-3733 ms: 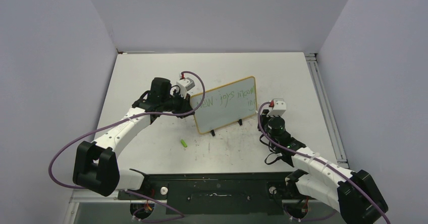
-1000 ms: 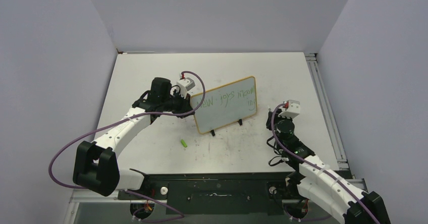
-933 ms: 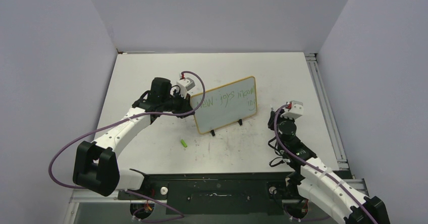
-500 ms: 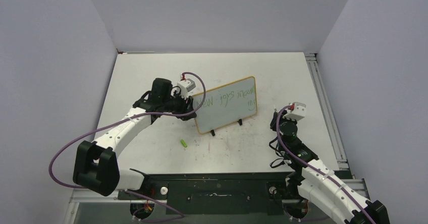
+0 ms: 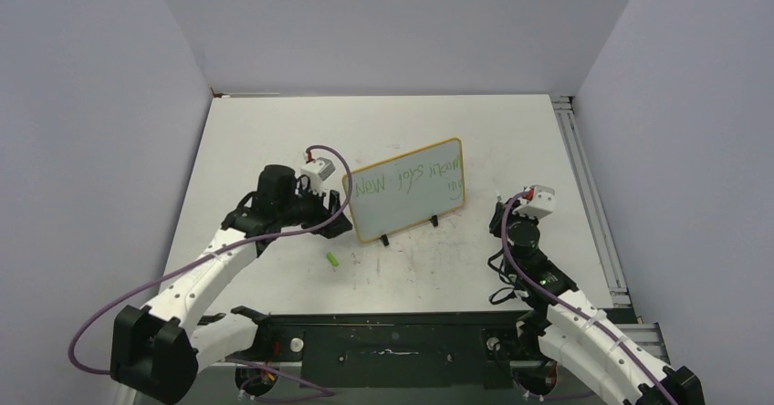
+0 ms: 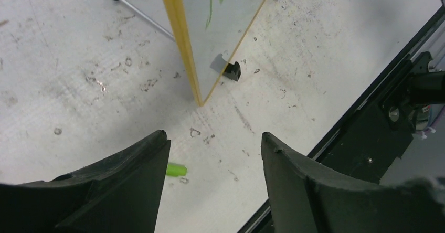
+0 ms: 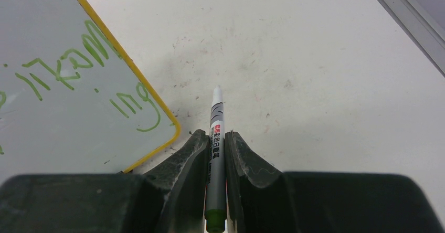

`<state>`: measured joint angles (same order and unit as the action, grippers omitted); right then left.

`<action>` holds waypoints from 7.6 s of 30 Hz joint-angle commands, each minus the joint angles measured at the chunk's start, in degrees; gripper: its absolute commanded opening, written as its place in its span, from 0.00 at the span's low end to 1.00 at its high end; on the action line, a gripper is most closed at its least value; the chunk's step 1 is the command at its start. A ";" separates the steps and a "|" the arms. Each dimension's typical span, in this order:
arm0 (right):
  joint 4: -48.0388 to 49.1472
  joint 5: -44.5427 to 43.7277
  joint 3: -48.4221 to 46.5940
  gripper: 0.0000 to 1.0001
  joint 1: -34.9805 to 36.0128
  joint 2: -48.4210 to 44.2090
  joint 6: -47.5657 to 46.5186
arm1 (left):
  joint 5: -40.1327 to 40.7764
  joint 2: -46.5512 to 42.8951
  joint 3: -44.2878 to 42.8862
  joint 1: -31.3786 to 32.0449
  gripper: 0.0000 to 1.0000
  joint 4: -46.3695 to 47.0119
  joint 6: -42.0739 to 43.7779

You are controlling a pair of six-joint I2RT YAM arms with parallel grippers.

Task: Write a sentence on the whiteboard
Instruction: Close the whiteboard marker at the center of the board.

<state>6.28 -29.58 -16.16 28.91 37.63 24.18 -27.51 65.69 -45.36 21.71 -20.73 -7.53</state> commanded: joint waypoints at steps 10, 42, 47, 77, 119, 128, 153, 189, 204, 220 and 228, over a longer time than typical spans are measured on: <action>1.06 0.65 -2.56 0.05 0.34 -1.92 -0.85 | 18.17 -17.78 11.71 0.17 0.60 -4.58 -35.48; -0.05 1.34 -2.74 0.05 0.28 -2.91 -1.32 | 30.04 -2.49 16.27 6.59 0.38 0.02 -47.49; 0.35 1.27 -2.47 0.05 0.27 -2.62 -1.25 | 32.32 0.71 13.63 8.51 0.37 -1.81 -46.46; 1.20 1.27 -1.77 0.05 0.18 -1.98 -1.16 | 40.25 9.97 5.72 14.55 0.36 -10.23 -41.85; 3.26 17.29 -4.09 0.05 0.40 -7.16 -4.50 | 35.18 -6.89 9.23 7.28 0.00 -6.53 -45.97; 14.75 38.45 -7.46 0.05 1.35 -9.37 1.08 | 28.07 -22.43 6.56 2.20 0.00 4.47 -54.25; 55.78 4.81 -8.71 0.05 48.51 18.62 -10.10 | 20.85 -22.08 10.12 -1.06 0.00 38.73 -76.13; 54.31 -0.99 -19.19 0.05 47.49 30.84 -14.26 | 15.99 -21.75 11.01 -0.53 0.00 38.05 -76.75; 53.21 -1.51 -19.49 0.05 46.16 31.83 -13.68 | 16.24 -21.36 11.09 0.55 0.00 38.54 -77.21; 53.32 -2.18 -19.00 0.05 45.47 31.71 -13.44 | 16.78 -21.22 12.03 1.84 0.00 38.55 -77.29; 53.41 -2.55 -19.27 0.05 45.20 32.71 -13.18 | 17.11 -21.22 12.54 2.58 0.00 39.09 -77.57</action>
<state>57.80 -31.18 -33.50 74.63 69.34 10.48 -10.76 44.73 -32.73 23.73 14.70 -84.97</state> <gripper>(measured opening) 0.158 0.123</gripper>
